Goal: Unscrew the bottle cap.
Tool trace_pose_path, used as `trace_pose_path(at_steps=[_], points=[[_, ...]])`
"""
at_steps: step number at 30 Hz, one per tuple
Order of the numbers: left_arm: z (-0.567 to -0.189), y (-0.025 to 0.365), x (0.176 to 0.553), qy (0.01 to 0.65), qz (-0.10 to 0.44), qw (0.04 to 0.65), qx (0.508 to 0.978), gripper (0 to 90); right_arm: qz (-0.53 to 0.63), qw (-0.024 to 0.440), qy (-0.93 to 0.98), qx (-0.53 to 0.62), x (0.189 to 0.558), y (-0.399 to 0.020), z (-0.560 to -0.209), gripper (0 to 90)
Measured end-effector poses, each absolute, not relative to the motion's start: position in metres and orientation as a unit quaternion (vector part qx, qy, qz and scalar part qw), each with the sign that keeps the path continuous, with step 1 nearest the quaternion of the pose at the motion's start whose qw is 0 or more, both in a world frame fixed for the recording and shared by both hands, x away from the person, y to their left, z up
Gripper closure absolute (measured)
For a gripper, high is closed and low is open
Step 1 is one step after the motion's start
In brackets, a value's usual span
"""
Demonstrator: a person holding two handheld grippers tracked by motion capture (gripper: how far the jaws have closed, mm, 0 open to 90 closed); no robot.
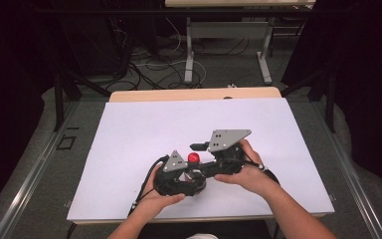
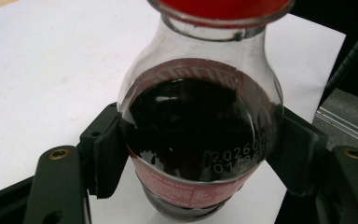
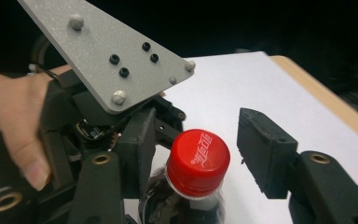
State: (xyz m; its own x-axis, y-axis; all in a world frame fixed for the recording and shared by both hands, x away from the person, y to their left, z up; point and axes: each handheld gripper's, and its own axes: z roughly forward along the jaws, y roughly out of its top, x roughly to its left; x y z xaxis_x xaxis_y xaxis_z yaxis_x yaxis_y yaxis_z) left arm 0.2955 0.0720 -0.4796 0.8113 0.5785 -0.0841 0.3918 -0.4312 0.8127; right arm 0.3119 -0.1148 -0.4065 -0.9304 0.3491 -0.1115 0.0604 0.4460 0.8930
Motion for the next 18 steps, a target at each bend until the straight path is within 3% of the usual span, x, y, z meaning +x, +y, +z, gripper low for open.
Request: trace_pose_path(at_steps=[9,18], points=[[-0.481,0.074,0.298,0.307,0.107,0.447,0.833,30.1,0.501,0.186,0.824,0.191,0.296,-0.107,-0.415,44.2],[-0.482,0.073,0.297,0.306,0.113,0.44,0.837,30.1,0.506,0.198,0.809,0.225,0.294,-0.102,-0.418,56.9]])
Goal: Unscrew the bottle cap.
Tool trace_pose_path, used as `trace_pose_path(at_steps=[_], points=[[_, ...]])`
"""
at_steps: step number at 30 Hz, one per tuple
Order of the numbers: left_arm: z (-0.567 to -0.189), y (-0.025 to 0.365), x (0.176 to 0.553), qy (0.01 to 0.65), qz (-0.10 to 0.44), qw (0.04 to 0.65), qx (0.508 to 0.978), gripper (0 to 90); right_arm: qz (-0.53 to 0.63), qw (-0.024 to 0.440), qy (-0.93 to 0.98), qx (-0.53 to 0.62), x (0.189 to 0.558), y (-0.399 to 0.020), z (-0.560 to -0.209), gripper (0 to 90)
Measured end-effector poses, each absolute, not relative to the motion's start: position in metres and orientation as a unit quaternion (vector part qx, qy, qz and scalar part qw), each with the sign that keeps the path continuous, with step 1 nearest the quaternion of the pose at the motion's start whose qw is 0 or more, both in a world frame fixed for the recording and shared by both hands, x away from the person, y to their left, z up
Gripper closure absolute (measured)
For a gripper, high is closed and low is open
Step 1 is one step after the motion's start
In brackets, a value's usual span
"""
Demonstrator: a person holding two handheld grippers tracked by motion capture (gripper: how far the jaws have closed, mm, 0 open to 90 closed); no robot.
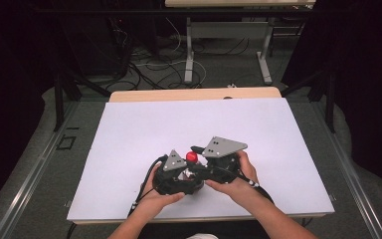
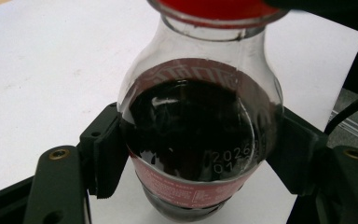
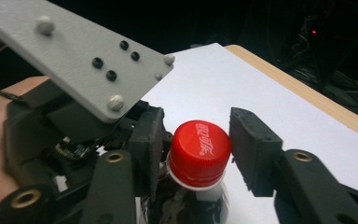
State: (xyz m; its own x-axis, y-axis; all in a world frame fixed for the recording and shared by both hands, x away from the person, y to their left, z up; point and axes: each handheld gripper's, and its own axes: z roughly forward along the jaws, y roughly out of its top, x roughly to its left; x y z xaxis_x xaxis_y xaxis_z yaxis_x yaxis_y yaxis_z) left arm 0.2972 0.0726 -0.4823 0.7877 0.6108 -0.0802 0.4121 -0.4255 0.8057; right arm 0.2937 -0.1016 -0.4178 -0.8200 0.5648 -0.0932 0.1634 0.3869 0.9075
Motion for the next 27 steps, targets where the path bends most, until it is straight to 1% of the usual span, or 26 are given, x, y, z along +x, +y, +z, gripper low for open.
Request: trace_pose_path(at_steps=[2,6,7,9,10,12,13,15,16,17,19,21,22,25,26,27], points=[[-0.482,0.073,0.297,0.304,0.115,0.436,0.839,30.1,0.504,0.206,0.805,0.238,0.293,-0.099,-0.418,59.7],[-0.482,0.075,0.298,0.304,0.113,0.434,0.84,30.1,0.503,0.21,0.808,0.224,0.293,-0.098,-0.419,60.4],[-0.482,0.075,0.297,0.309,0.113,0.44,0.836,30.1,0.506,0.201,0.815,0.2,0.297,-0.1,-0.419,60.6],[-0.482,0.076,0.297,0.303,0.114,0.438,0.838,30.1,0.509,0.195,0.817,0.19,0.299,-0.101,-0.418,60.6],[-0.481,0.075,0.297,0.301,0.115,0.439,0.839,30.1,0.512,0.171,0.824,0.17,0.305,-0.105,-0.417,60.9],[-0.481,0.075,0.296,0.299,0.111,0.44,0.84,30.1,0.515,0.151,0.833,0.136,0.311,-0.109,-0.415,61.2],[-0.481,0.074,0.295,0.298,0.112,0.441,0.839,30.1,0.515,0.151,0.833,0.136,0.311,-0.109,-0.415,61.2],[-0.481,0.072,0.294,0.289,0.112,0.439,0.844,30.1,0.514,0.118,0.845,0.091,0.319,-0.116,-0.412,61.5],[-0.481,0.072,0.294,0.284,0.115,0.44,0.844,30.1,0.514,0.118,0.845,0.091,0.319,-0.116,-0.412,61.5],[-0.48,0.071,0.293,0.284,0.113,0.44,0.845,30.1,0.514,0.1,0.849,0.071,0.324,-0.12,-0.41,61.5],[-0.48,0.07,0.292,0.279,0.114,0.441,0.846,30.1,0.513,0.092,0.851,0.058,0.327,-0.121,-0.409,61.5],[-0.479,0.071,0.292,0.273,0.108,0.439,0.849,30.1,0.518,0.073,0.851,0.03,0.334,-0.125,-0.409,61.3],[-0.479,0.071,0.292,0.272,0.11,0.439,0.849,30.1,0.518,0.073,0.851,0.03,0.334,-0.125,-0.409,61.3],[-0.48,0.07,0.292,0.278,0.11,0.443,0.845,30.1,0.522,0.072,0.85,0.01,0.337,-0.127,-0.41,60.4],[-0.48,0.071,0.293,0.279,0.106,0.441,0.846,30.1,0.522,0.081,0.849,0.021,0.335,-0.126,-0.41,51.3],[-0.48,0.072,0.294,0.281,0.108,0.442,0.845,30.1,0.522,0.081,0.849,0.021,0.335,-0.126,-0.41,51.3]])
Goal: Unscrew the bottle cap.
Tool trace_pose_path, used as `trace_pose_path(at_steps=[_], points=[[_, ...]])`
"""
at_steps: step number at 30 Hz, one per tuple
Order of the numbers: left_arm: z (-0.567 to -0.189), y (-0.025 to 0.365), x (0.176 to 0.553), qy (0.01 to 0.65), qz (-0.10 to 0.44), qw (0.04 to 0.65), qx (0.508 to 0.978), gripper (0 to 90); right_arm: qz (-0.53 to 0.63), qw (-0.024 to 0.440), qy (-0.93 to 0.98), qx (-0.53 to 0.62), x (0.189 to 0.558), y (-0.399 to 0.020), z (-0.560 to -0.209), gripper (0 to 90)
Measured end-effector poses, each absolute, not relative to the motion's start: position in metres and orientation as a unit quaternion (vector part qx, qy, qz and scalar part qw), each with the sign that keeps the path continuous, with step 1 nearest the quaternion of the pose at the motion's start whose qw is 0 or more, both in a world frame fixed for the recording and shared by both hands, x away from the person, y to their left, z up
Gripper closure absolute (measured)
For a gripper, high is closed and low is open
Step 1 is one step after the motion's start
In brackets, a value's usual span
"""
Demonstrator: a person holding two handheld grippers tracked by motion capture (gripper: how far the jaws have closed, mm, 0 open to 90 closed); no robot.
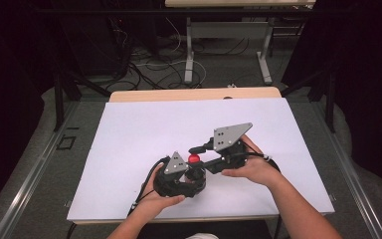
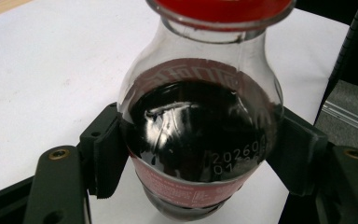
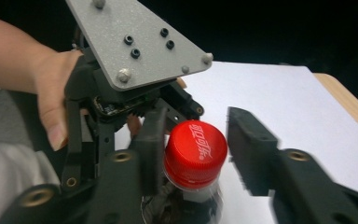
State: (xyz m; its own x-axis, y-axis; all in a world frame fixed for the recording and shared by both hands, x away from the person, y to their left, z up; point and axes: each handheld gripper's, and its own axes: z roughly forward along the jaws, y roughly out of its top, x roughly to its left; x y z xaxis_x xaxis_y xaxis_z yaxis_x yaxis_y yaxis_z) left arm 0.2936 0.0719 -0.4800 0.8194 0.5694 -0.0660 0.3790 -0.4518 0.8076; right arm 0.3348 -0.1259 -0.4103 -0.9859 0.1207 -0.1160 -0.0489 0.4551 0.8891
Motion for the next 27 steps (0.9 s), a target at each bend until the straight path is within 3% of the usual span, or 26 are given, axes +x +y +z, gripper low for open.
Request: trace_pose_path(at_steps=[1,10,16,21,27], points=[[-0.48,0.073,0.294,0.283,0.108,0.441,0.845,30.1,0.523,0.084,0.847,0.053,0.332,-0.125,-0.41,46.7],[-0.48,0.075,0.296,0.296,0.113,0.442,0.839,30.1,0.512,0.162,0.824,0.18,0.309,-0.112,-0.41,45.7],[-0.481,0.074,0.296,0.296,0.114,0.443,0.838,30.1,0.495,0.189,0.817,0.227,0.297,-0.099,-0.415,55.5],[-0.481,0.074,0.296,0.296,0.114,0.442,0.839,30.1,0.498,0.185,0.817,0.226,0.297,-0.099,-0.416,60.6],[-0.48,0.074,0.295,0.286,0.106,0.442,0.844,30.1,0.511,0.131,0.835,0.157,0.312,-0.109,-0.414,61.2]])
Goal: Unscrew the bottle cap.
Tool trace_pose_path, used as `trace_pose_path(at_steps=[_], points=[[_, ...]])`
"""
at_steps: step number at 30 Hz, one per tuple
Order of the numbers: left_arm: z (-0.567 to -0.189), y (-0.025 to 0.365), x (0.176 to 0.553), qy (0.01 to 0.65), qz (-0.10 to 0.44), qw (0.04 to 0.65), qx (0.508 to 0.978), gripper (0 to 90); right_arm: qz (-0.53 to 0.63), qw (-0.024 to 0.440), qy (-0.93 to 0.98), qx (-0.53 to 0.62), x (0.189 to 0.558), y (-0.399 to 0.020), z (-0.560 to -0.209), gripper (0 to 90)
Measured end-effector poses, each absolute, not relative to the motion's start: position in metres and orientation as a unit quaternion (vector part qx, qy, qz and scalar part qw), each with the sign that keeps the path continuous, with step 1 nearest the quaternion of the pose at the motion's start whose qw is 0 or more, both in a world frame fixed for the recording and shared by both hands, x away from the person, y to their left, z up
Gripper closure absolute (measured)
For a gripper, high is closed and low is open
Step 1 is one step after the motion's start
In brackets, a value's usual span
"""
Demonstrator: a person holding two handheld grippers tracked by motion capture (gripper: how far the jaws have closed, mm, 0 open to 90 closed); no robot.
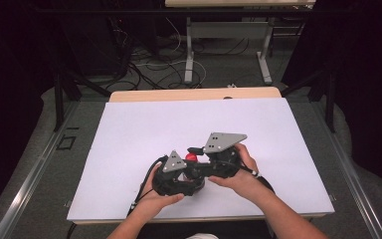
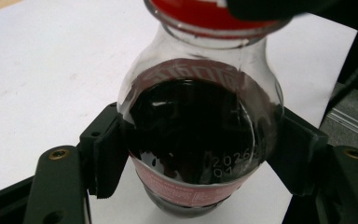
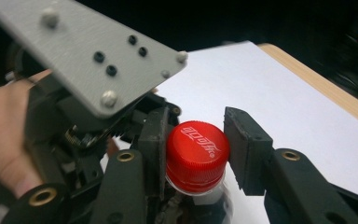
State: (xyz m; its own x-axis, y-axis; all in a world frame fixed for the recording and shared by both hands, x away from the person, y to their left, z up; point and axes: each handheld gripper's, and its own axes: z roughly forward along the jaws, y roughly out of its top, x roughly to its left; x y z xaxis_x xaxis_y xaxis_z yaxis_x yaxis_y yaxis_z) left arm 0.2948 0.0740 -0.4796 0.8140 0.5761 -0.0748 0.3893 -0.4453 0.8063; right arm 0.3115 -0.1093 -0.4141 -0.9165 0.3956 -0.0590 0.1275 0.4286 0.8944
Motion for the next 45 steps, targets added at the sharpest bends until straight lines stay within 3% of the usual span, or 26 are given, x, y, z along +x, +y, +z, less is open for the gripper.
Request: trace_pose_path(at_steps=[3,12,16,19,20,24,31,42,45], points=[[-0.48,0.072,0.293,0.282,0.104,0.445,0.843,30.1,0.517,0.093,0.843,0.114,0.323,-0.118,-0.412,61.3],[-0.48,0.07,0.291,0.269,0.103,0.446,0.847,30.1,0.52,0.034,0.853,0.036,0.341,-0.127,-0.411,61.1],[-0.48,0.072,0.293,0.281,0.103,0.447,0.843,30.1,0.518,0.066,0.849,0.077,0.332,-0.124,-0.411,47.8],[-0.48,0.073,0.295,0.287,0.106,0.447,0.84,30.1,0.519,0.085,0.844,0.105,0.326,-0.122,-0.41,44.1],[-0.48,0.075,0.296,0.289,0.102,0.442,0.843,30.1,0.515,0.113,0.84,0.128,0.321,-0.121,-0.409,43.8],[-0.481,0.075,0.297,0.296,0.112,0.441,0.84,30.1,0.517,0.139,0.827,0.169,0.312,-0.119,-0.409,44.3],[-0.481,0.074,0.297,0.299,0.11,0.443,0.838,30.1,0.498,0.172,0.826,0.198,0.299,-0.108,-0.412,52.7],[-0.481,0.074,0.297,0.296,0.115,0.434,0.843,30.1,0.497,0.186,0.824,0.2,0.299,-0.097,-0.417,54.4],[-0.481,0.073,0.296,0.299,0.113,0.44,0.839,30.1,0.495,0.192,0.824,0.197,0.3,-0.097,-0.417,59.9]])
